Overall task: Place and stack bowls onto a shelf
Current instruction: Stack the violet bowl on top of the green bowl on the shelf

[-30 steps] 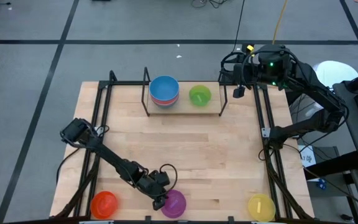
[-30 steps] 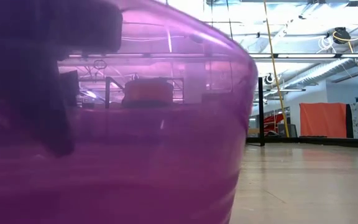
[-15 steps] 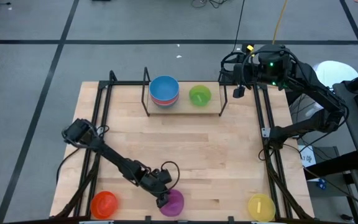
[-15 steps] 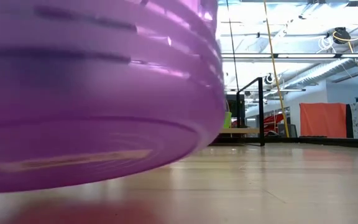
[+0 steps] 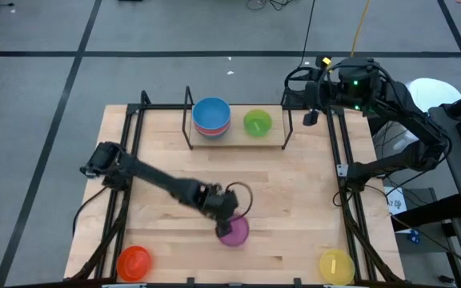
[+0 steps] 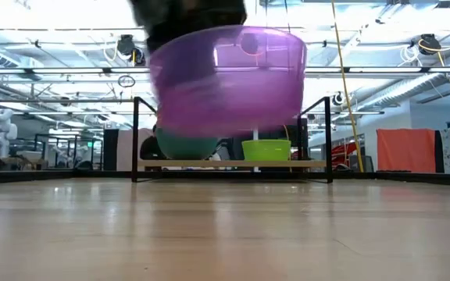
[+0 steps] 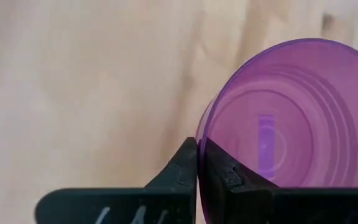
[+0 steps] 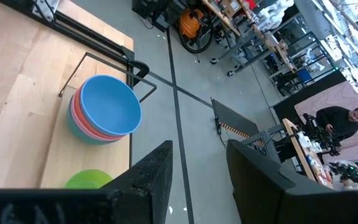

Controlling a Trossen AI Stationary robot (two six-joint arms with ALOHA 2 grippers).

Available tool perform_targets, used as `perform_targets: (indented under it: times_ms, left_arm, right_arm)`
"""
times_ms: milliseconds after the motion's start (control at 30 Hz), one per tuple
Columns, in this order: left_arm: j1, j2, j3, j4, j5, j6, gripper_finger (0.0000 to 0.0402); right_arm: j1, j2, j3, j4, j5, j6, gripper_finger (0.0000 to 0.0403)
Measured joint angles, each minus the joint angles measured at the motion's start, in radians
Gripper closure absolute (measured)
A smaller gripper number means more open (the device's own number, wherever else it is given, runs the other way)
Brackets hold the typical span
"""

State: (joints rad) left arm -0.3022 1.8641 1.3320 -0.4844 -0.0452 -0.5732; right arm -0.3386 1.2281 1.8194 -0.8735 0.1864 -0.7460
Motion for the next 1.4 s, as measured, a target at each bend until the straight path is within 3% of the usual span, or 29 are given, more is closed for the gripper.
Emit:
perform_targets:
  times_ms: [233,367,567,833,1400]
  left_arm:
    - [0.217,0.000,0.288,-0.242,-0.001,0.303,0.0398]
    - [0.347,-0.001,0.416,-0.270,0.000,0.450,0.0398]
    - [0.553,-0.002,0.551,-0.264,0.037,0.554,0.0398]
    - [0.710,0.000,0.577,-0.173,0.135,0.578,0.0398]
    - [0.766,0.190,0.577,-0.036,0.200,0.593,0.0398]
  right_arm:
    - [0.000,-0.042,0.000,0.001,0.000,0.005,0.0257]
    - [0.000,-0.061,0.000,0.000,0.000,0.018,0.0257]
    - [0.000,-0.078,0.000,0.000,0.000,0.025,0.0257]
    - [0.000,-0.080,0.000,0.000,0.000,0.013,0.0257]
    - [0.000,-0.080,0.000,0.004,-0.003,-0.007,0.0257]
